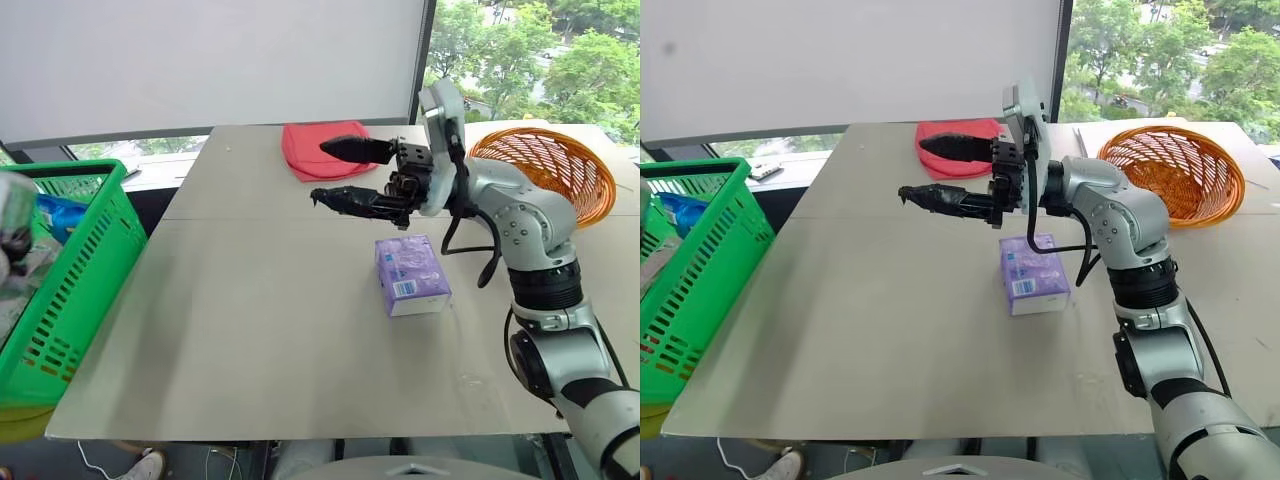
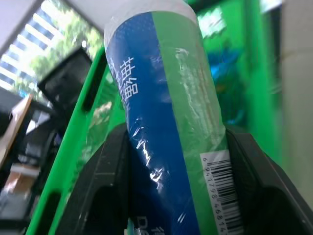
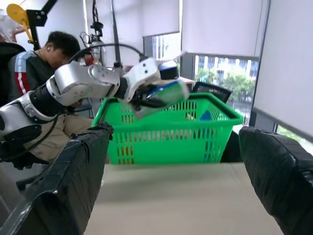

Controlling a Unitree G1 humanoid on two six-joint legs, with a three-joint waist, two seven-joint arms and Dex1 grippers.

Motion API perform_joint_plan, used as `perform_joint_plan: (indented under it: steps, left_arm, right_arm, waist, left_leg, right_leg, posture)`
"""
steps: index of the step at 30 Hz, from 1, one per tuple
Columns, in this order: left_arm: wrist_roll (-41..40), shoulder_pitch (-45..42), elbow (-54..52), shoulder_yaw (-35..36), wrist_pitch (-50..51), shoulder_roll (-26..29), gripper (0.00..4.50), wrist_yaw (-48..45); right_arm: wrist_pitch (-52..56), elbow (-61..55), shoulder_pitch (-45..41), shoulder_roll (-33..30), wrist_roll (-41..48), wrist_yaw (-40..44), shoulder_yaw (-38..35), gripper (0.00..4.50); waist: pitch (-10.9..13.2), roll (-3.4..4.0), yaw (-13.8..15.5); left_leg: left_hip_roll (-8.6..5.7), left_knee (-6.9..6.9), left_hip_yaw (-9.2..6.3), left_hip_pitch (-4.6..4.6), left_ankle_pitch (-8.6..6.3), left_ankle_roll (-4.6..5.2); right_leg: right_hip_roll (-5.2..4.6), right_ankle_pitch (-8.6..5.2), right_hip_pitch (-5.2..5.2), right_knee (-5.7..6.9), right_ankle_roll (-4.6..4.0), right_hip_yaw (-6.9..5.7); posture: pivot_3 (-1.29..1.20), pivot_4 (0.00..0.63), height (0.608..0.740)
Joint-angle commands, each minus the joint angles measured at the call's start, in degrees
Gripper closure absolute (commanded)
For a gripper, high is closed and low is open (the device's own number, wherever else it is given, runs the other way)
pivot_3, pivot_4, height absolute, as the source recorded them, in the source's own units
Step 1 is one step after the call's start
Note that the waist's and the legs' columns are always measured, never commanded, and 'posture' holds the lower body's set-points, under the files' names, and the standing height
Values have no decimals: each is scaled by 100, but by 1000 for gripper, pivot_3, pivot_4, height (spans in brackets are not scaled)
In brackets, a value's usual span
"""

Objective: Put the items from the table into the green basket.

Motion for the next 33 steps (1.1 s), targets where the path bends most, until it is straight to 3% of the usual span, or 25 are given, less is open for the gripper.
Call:
perform_joint_plan:
  steps: [1, 7, 11, 13, 16, 20, 26, 33]
  left_arm:
    - [363, 44, 879, 623, -928, 290, 2512, -230]
    - [332, -179, 1923, 342, -2352, 52, 77, -483]
    - [-152, -811, 1587, 190, -2237, -376, 77, -609]
    - [-604, -1013, 775, -105, -1768, -855, 77, -671]
    - [-1548, -1403, -767, -799, -681, -1722, 77, -594]
    - [-1839, -1802, -2111, -2412, 244, -2693, 77, -199]
    - [-2197, -2488, -1986, -3716, 956, -4704, 77, 446]
    - [-2014, -2693, -1274, -3864, 1831, -5876, 77, 1307]
  right_arm:
    - [-220, -68, -186, 11, -36, -62, -129, 0]
    - [-209, -126, -109, -128, -65, -181, -228, 0]
    - [-224, -181, -21, -327, -142, -256, -278, 0]
    - [-217, -252, 165, -579, -219, -271, -336, 0]
    - [-226, -356, 556, -1085, -369, -257, -437, 0]
    - [-659, -526, 1315, -1940, -831, 39, -478, 0]
    - [-1048, -540, 2260, -2908, -1183, 365, -719, 0]
    - [-1469, -601, 3249, -3511, -1440, 423, -1118, 0]
  waist:
    - [0, 0, 29]
    - [-3, -5, 135]
    - [-18, -27, 170]
    - [-28, -42, 149]
    - [-44, -67, 184]
    - [-46, -70, 121]
    - [-39, -54, -165]
    - [-19, -26, -431]
  left_leg:
    - [0, 0, -1, 0, -1, 1]
    - [-1, 3, -2, 1, -12, 20]
    - [0, 11, -5, -2, -11, 19]
    - [0, 12, -4, -1, -11, 19]
    - [-5, 21, -2, -7, -12, 21]
    - [-9, 38, 1, -23, -13, 25]
    - [20, 44, 30, -16, -14, 29]
    - [42, 67, 44, 22, -22, 43]
  right_leg:
    - [-1, 2, 0, 0, -3, 0]
    - [-7, 5, 3, 3, -6, -6]
    - [-10, 9, 5, 6, -10, -14]
    - [-9, 10, 4, 7, -10, -12]
    - [-19, 13, 14, -2, -4, -14]
    - [-21, 19, 13, 0, 6, -11]
    - [4, 19, 15, 9, 7, 12]
    - [29, 18, 64, 6, 10, 19]
  posture:
    - [114, 0, 740]
    - [97, 0, 740]
    - [73, 0, 740]
    - [73, 0, 740]
    - [53, 0, 740]
    - [22, 7, 740]
    - [-50, 15, 740]
    - [-142, 23, 740]
